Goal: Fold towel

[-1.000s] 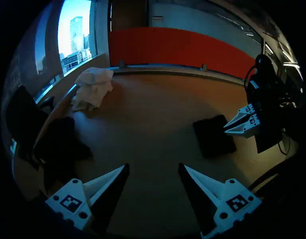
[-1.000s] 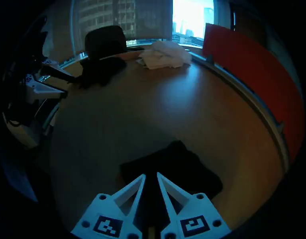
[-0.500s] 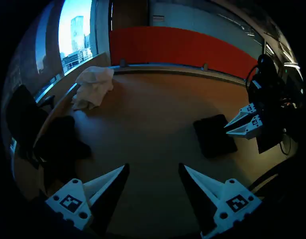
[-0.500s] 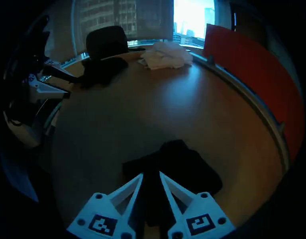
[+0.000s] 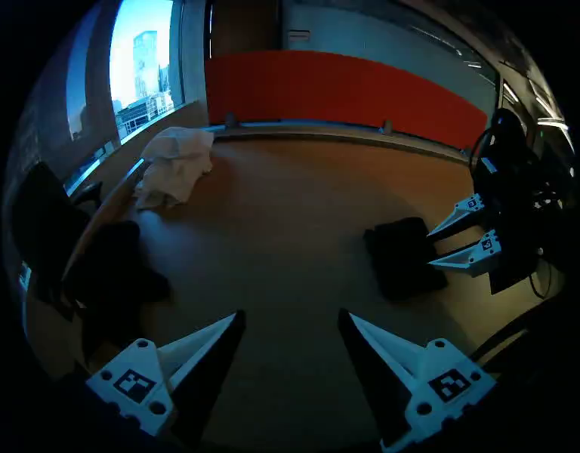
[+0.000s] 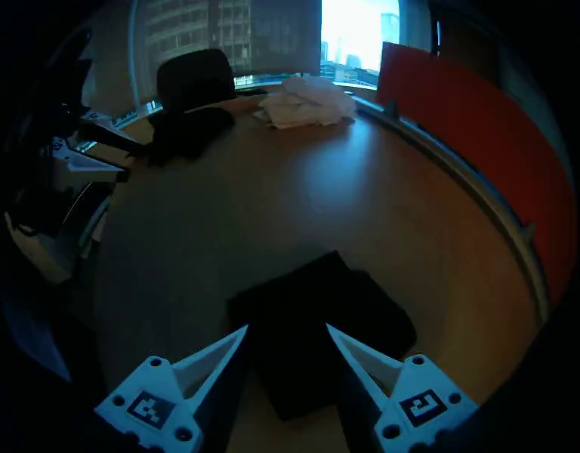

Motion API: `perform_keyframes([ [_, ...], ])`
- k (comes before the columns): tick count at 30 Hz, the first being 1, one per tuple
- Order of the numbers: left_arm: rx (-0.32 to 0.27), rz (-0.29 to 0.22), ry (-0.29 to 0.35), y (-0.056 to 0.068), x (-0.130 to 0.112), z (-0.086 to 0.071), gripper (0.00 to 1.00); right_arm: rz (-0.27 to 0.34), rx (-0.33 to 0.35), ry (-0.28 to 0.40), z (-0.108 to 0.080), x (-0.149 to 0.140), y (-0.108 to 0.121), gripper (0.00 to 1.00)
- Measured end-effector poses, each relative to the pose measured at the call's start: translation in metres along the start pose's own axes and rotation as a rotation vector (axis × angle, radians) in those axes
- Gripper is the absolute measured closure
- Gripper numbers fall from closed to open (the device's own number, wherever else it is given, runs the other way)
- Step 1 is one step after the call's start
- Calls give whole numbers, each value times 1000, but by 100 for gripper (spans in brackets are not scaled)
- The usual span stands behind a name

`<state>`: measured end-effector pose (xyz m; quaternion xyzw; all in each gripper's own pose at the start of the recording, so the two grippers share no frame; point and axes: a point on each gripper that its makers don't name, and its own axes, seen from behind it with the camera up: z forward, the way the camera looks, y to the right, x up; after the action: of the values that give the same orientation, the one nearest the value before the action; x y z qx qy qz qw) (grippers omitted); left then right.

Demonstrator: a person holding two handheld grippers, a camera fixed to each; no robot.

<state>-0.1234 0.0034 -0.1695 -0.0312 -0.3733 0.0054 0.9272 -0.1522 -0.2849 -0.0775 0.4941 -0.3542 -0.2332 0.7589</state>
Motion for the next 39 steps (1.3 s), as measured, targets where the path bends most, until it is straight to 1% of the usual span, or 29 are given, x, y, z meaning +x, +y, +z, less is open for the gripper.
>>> perform_keyframes([
  [11, 1, 6, 0, 0, 0, 1, 10, 61, -30, -43, -5, -39, 1, 40],
  [20, -3, 11, 1, 2, 1, 1, 9, 96, -49, -80, -12, -67, 1, 40],
  [26, -5, 11, 1, 3, 0, 1, 9, 106, -58, -108, -14, -84, -2, 40],
  [39, -5, 14, 1, 2, 0, 0, 10, 138, -76, -138, -14, -104, -2, 40],
])
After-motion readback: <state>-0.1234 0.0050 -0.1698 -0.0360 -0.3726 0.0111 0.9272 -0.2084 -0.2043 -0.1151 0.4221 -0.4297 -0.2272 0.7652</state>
